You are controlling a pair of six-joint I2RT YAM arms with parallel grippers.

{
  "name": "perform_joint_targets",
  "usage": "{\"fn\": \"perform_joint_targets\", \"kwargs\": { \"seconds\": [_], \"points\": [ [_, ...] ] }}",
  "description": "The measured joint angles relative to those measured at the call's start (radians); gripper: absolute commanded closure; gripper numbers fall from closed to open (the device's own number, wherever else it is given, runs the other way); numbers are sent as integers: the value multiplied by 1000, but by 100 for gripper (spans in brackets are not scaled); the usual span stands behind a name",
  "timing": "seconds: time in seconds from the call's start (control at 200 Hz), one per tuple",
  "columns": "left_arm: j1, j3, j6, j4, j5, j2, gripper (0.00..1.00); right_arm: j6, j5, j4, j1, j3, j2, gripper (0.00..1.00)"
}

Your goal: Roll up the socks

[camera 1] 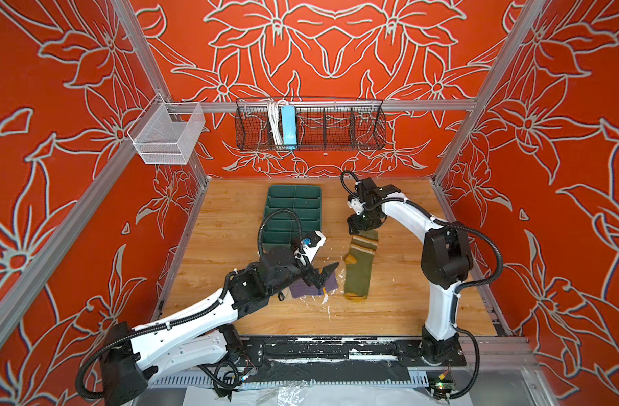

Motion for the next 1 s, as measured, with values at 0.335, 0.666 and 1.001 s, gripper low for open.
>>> {"fn": "perform_joint_targets", "kwargs": {
  "seconds": [0.335, 0.666, 1.001],
  "points": [
    [-12, 8, -126, 23, 200, 74, 2, 181, -180, 152, -118, -187, 6, 30],
    [-106, 74, -286, 75, 169, 252, 2, 310, -223, 354, -276, -456, -137, 30],
    [-148, 177, -509, 130, 142, 454, 3, 456, -117, 425, -433, -737, -405, 30]
  ]
}}
